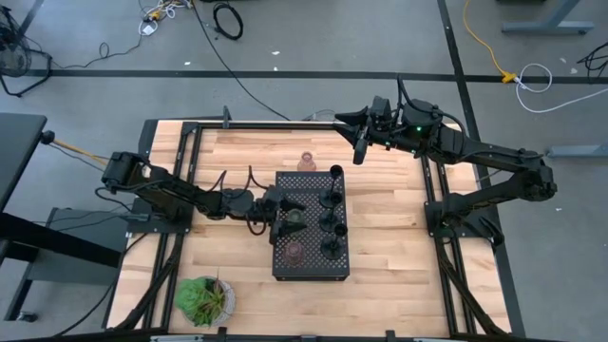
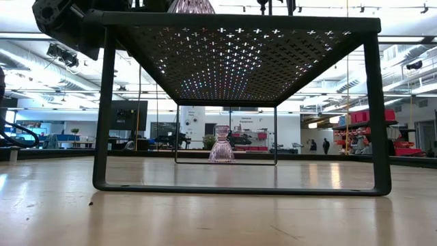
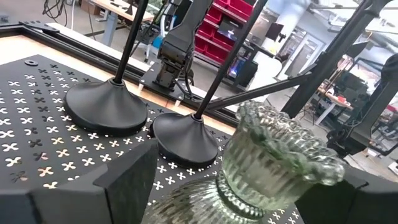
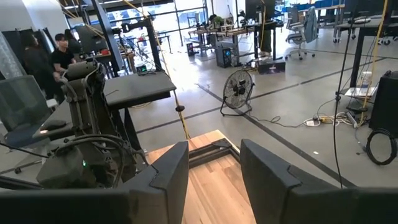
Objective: Pick & Place candle stick holders
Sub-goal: Put the green glass candle holder on the shelf
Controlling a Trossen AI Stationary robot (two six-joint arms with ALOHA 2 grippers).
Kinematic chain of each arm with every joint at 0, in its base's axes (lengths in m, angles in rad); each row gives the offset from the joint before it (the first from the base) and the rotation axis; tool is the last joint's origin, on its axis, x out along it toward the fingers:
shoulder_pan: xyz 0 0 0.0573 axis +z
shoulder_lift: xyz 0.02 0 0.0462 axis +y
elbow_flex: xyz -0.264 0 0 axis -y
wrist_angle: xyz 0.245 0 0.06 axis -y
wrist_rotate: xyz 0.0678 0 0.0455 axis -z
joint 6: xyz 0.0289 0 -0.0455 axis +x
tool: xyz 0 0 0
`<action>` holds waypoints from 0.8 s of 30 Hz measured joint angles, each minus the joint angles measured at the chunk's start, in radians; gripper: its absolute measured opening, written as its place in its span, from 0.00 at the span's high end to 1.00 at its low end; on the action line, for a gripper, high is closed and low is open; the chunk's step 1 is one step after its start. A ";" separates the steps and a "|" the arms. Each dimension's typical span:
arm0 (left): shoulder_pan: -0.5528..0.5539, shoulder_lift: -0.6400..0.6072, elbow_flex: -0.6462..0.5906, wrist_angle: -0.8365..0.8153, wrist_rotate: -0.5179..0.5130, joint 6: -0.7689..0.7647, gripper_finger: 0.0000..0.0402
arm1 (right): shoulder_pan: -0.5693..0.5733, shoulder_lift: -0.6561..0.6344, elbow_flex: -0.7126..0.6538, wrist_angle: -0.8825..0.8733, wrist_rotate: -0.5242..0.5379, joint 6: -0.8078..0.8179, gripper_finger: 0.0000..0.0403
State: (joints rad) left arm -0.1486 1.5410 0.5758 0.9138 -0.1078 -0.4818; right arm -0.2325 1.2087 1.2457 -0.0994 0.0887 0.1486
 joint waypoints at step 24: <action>0.000 0.000 0.000 0.081 -0.029 -0.064 0.19 | 0.000 0.000 0.000 -0.032 0.000 -0.057 0.64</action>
State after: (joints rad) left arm -0.1490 1.5414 0.5755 0.9953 -0.1366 -0.5461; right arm -0.2324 1.2087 1.2457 -0.1310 0.0890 0.0911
